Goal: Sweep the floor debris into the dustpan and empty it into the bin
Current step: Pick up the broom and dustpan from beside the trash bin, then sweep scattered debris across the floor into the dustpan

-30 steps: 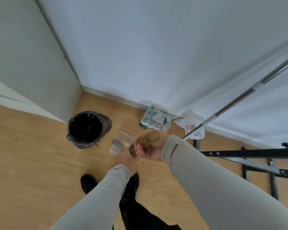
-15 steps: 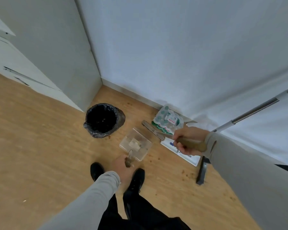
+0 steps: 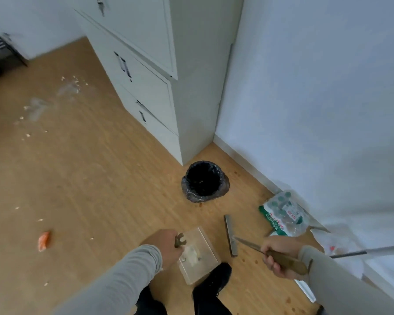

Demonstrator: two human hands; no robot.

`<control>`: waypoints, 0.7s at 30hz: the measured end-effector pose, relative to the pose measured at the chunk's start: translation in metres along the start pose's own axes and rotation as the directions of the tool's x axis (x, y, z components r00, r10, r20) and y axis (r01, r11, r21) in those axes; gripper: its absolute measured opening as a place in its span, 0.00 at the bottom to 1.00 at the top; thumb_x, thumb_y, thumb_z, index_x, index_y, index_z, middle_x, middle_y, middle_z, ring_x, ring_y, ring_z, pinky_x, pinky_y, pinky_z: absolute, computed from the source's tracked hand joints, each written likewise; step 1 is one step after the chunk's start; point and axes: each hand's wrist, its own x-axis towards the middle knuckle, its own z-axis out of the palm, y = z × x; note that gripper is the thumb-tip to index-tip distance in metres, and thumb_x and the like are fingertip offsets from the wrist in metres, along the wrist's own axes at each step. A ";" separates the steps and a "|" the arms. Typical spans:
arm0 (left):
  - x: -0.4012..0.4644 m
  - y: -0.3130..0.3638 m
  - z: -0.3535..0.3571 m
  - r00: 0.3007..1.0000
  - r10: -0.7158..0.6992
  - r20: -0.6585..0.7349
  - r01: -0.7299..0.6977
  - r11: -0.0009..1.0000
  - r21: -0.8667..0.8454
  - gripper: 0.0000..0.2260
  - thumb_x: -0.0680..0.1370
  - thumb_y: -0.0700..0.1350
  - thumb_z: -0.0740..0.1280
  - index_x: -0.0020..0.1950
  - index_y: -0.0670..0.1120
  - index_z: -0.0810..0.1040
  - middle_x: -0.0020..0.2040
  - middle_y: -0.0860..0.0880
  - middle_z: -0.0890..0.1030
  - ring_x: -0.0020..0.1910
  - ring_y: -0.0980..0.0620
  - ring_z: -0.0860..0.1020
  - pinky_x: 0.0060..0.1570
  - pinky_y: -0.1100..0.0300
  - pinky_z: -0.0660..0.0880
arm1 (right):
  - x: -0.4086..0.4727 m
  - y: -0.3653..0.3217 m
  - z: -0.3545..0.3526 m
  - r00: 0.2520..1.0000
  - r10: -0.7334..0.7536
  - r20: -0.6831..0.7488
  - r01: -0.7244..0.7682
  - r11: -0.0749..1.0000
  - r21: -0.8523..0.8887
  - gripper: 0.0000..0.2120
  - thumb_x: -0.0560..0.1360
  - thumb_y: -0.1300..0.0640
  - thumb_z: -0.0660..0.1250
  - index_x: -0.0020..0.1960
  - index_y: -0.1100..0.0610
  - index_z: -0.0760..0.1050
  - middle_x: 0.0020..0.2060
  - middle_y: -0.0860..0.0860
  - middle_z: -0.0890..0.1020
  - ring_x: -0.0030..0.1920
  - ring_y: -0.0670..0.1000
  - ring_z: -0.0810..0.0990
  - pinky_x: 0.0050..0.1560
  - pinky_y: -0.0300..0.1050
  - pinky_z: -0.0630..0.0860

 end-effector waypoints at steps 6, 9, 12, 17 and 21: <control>-0.047 -0.115 -0.022 0.988 -0.118 -0.104 0.106 0.988 -0.111 0.08 0.78 0.56 0.64 0.50 0.53 0.77 0.45 0.55 0.79 0.42 0.55 0.78 0.40 0.63 0.72 | 0.013 -0.013 0.112 1.000 0.021 -0.008 -0.022 0.983 -0.184 0.08 0.75 0.62 0.62 0.37 0.60 0.71 0.28 0.53 0.74 0.23 0.47 0.73 0.20 0.37 0.70; -0.075 -0.175 -0.037 0.971 -0.185 -0.153 0.157 0.971 -0.182 0.09 0.77 0.56 0.63 0.50 0.54 0.77 0.44 0.56 0.80 0.42 0.55 0.79 0.42 0.62 0.75 | 0.010 -0.028 0.184 1.000 0.005 -0.022 -0.011 0.956 -0.292 0.07 0.76 0.61 0.61 0.39 0.59 0.70 0.28 0.53 0.74 0.23 0.48 0.73 0.21 0.38 0.70; -0.103 -0.236 -0.055 0.945 -0.249 -0.214 0.192 0.948 -0.253 0.09 0.78 0.57 0.63 0.50 0.54 0.77 0.44 0.56 0.79 0.42 0.54 0.79 0.43 0.60 0.77 | -0.008 -0.043 0.259 0.997 -0.070 -0.024 0.055 0.916 -0.398 0.05 0.75 0.61 0.62 0.40 0.59 0.70 0.28 0.54 0.75 0.24 0.48 0.73 0.23 0.38 0.70; -0.135 -0.325 -0.089 0.879 -0.356 -0.318 0.227 0.898 -0.377 0.07 0.78 0.55 0.64 0.49 0.53 0.76 0.42 0.56 0.78 0.39 0.56 0.78 0.38 0.63 0.74 | -0.058 -0.070 0.374 0.953 -0.300 0.037 0.281 0.834 -0.474 0.06 0.73 0.65 0.64 0.38 0.61 0.73 0.27 0.55 0.75 0.23 0.49 0.74 0.23 0.38 0.70; -0.152 -0.378 -0.120 0.822 -0.429 -0.373 0.253 0.864 -0.436 0.08 0.78 0.55 0.63 0.45 0.52 0.75 0.40 0.55 0.79 0.39 0.55 0.77 0.44 0.61 0.73 | -0.089 -0.101 0.431 0.906 -0.400 0.136 0.406 0.734 -0.544 0.06 0.76 0.64 0.64 0.41 0.63 0.74 0.28 0.56 0.76 0.23 0.49 0.73 0.24 0.40 0.71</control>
